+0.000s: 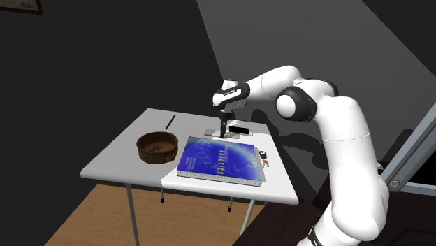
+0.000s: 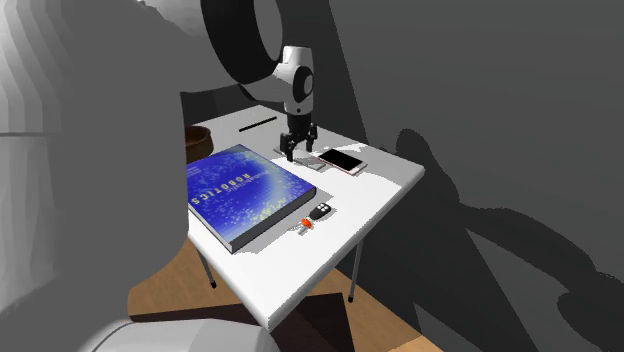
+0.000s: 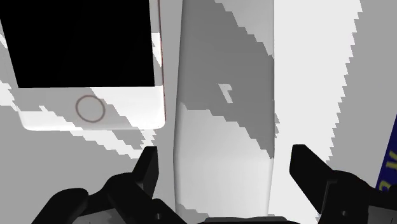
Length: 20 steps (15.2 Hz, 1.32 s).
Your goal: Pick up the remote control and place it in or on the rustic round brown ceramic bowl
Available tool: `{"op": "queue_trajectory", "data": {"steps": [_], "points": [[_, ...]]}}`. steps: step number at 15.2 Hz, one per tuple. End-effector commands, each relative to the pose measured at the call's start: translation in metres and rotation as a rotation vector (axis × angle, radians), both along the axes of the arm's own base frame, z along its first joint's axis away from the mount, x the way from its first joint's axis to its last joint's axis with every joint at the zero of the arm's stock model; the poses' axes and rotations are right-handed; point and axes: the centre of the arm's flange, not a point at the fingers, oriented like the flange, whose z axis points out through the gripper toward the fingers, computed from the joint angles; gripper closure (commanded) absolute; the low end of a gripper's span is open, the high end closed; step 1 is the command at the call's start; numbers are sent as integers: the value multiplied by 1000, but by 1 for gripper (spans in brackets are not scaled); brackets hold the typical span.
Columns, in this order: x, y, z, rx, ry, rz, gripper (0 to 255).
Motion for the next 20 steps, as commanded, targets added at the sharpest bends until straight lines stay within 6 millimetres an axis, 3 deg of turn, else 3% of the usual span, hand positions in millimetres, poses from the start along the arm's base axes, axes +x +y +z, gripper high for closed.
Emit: {"op": "queue_trajectory", "data": {"steps": [1,6,7,16,20], "points": [[0,0,-2,0,-1,0,0],[0,0,-2,0,-1,0,0],[0,0,-2,0,-1,0,255],[0,0,-2,0,-1,0,255],[0,0,19,0,-1,0,255]]}}
